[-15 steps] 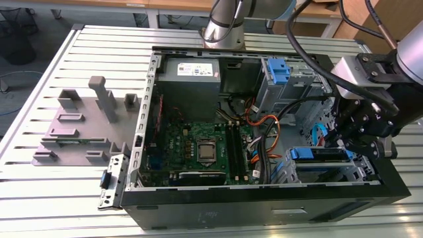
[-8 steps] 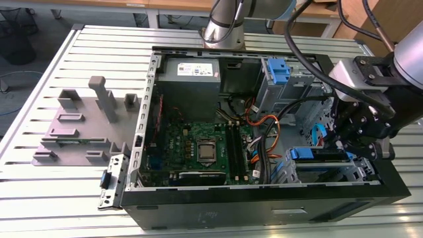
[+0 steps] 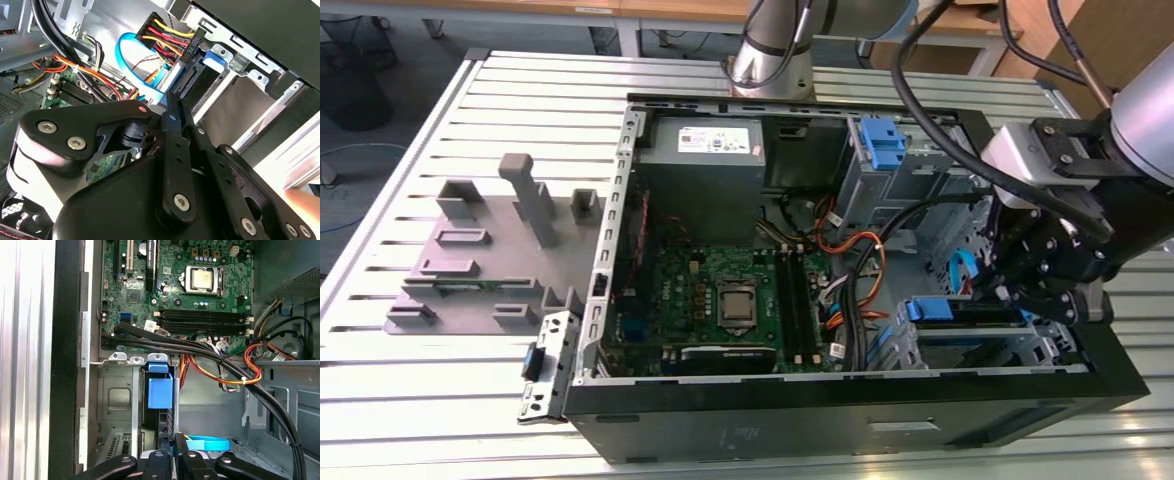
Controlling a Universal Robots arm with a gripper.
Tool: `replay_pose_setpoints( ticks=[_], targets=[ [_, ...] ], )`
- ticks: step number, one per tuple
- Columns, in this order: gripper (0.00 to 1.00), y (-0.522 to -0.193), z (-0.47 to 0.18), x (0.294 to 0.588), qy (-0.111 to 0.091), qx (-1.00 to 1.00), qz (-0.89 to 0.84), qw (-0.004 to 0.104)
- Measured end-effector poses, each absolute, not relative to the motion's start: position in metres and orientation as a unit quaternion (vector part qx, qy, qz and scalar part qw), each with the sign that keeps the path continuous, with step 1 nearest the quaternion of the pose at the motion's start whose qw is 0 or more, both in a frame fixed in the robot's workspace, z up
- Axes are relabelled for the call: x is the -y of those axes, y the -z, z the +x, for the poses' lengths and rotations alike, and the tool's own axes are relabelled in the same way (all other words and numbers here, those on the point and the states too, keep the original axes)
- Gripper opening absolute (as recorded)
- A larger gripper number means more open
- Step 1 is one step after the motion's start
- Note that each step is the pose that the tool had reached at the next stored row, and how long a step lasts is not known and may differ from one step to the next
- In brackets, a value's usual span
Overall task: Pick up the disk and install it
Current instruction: 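Insert the first disk wire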
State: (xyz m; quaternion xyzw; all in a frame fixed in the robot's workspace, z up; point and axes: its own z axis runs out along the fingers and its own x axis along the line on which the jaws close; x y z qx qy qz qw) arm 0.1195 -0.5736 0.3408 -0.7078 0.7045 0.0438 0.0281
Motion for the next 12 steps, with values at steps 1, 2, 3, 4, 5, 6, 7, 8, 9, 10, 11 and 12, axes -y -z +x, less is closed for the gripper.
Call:
replay_pose_setpoints(
  ticks=[1, 2, 3, 4, 5, 6, 7, 8, 9, 10, 11, 12],
  targets=[
    [0.16, -0.3406, 0.1195, 0.5736, -0.044, -0.704, -0.708, 0.028],
    [0.16, -0.3407, 0.1195, 0.5737, -0.044, -0.704, -0.708, 0.028],
    [0.16, -0.3407, 0.1195, 0.5737, -0.044, -0.704, -0.708, 0.028],
    [0.16, -0.3407, 0.1195, 0.5737, -0.044, -0.704, -0.708, 0.028],
    [0.16, -0.3407, 0.1195, 0.5738, -0.044, -0.704, -0.708, 0.028],
    [0.16, -0.3405, 0.1195, 0.5741, -0.044, -0.704, -0.708, 0.028],
    [0.16, -0.3404, 0.1195, 0.5741, -0.044, -0.704, -0.708, 0.028],
    [0.16, -0.3404, 0.1195, 0.5741, -0.044, -0.704, -0.708, 0.028],
    [0.16, -0.3403, 0.1195, 0.5741, -0.044, -0.704, -0.708, 0.028],
    [0.16, -0.3402, 0.1195, 0.5742, -0.044, -0.704, -0.708, 0.028],
    [0.16, -0.3402, 0.1195, 0.5742, -0.044, -0.704, -0.708, 0.028],
    [0.16, -0.3401, 0.1195, 0.5742, -0.044, -0.704, -0.708, 0.028]
  ],
)
